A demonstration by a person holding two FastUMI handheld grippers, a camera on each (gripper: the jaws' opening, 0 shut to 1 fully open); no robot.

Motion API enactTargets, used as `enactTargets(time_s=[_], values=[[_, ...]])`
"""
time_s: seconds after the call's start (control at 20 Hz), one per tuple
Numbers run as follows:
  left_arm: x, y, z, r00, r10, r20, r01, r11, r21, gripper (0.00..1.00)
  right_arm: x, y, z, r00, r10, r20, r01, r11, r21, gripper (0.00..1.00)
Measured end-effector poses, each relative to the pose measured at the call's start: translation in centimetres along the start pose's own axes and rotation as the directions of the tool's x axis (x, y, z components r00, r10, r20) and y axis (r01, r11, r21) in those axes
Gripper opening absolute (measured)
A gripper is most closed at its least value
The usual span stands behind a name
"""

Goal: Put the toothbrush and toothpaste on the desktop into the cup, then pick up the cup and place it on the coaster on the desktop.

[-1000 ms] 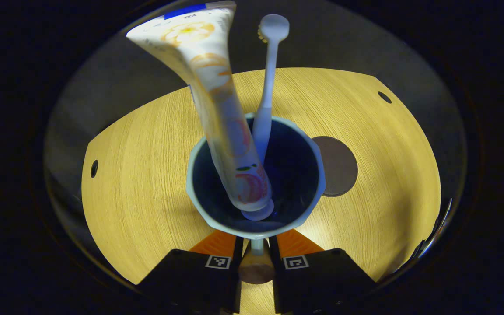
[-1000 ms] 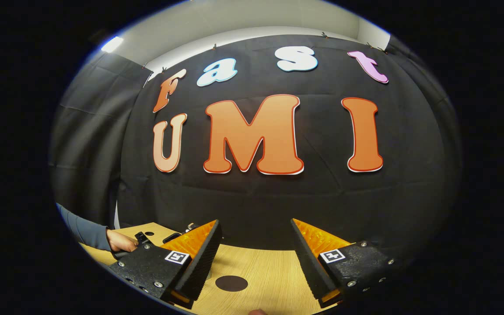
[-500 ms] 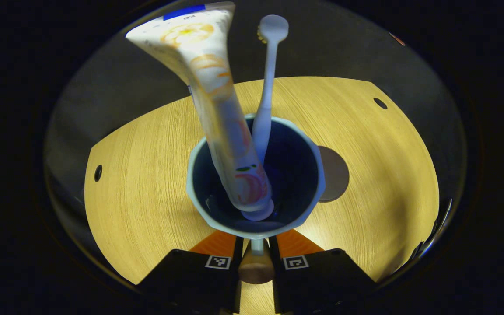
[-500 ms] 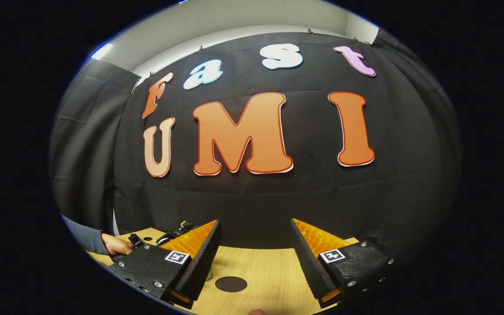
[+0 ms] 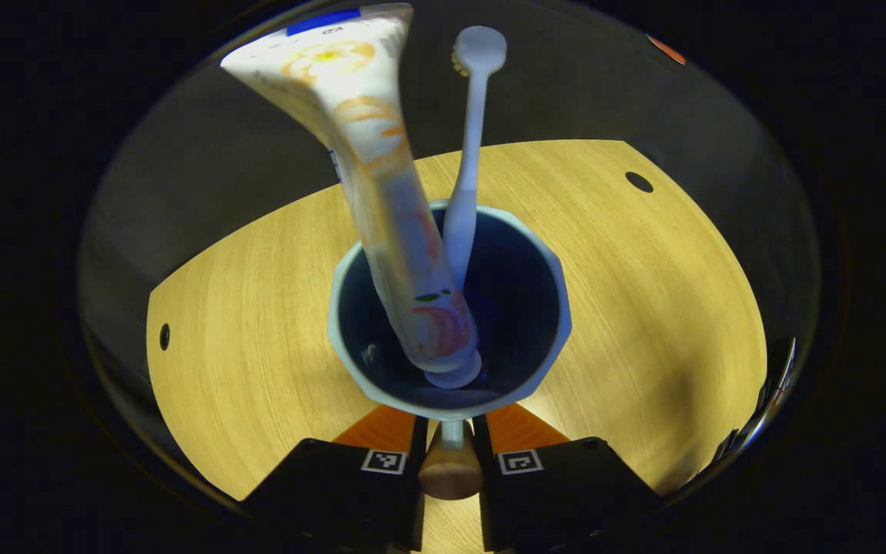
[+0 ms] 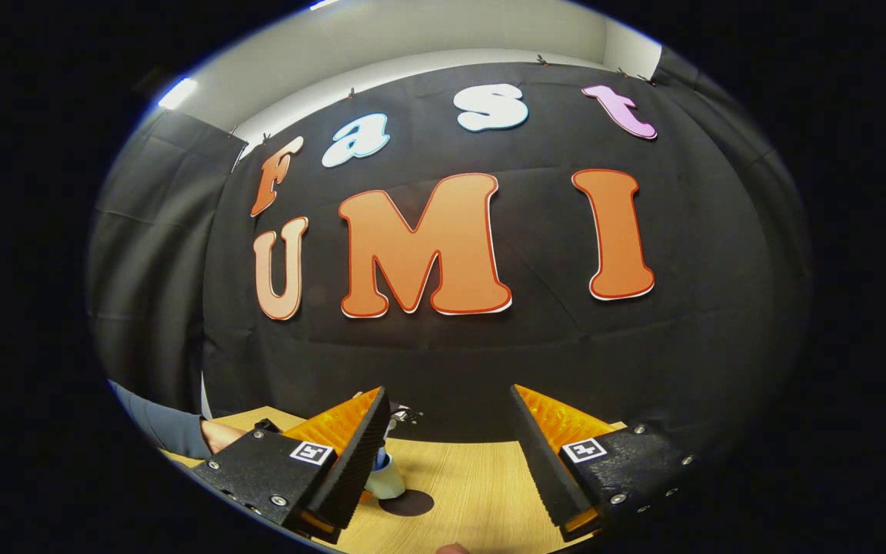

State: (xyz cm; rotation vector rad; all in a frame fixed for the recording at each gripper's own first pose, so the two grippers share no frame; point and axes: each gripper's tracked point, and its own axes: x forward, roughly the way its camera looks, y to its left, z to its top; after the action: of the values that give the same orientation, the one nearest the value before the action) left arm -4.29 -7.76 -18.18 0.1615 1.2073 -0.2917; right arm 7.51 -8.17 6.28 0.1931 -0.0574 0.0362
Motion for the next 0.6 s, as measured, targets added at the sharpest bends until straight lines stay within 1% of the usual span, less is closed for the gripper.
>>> enactTargets(time_s=[0.15,0.45,0.5,0.55,0.6], values=[[-0.2,0.0,-0.3,1.000,-0.019,-0.014,0.019,1.000,0.006,0.29,-0.1,0.0,0.1,1.000,0.003,0.002,-0.003,1.000,0.000,0.93],[-0.5,0.3,-1.2,0.997,-0.031,-0.066,0.032,0.999,0.018,0.29,-0.2,-0.4,0.1,1.000,-0.003,0.001,0.003,1.000,-0.008,0.93],[0.1,-0.1,-1.5,0.997,-0.039,-0.071,0.040,0.999,0.012,0.29,-0.2,-0.4,0.1,1.000,-0.002,0.001,0.002,1.000,-0.007,0.93],[-0.2,0.2,-1.5,0.995,-0.041,-0.095,0.042,0.999,0.012,0.29,-0.2,-0.3,0.1,1.000,-0.002,0.001,0.002,1.000,-0.006,0.93],[0.3,0.1,-1.3,0.995,-0.047,-0.087,0.048,0.999,0.013,0.29,-0.2,-0.3,0.1,1.000,0.000,0.001,0.000,1.000,-0.006,0.93]])
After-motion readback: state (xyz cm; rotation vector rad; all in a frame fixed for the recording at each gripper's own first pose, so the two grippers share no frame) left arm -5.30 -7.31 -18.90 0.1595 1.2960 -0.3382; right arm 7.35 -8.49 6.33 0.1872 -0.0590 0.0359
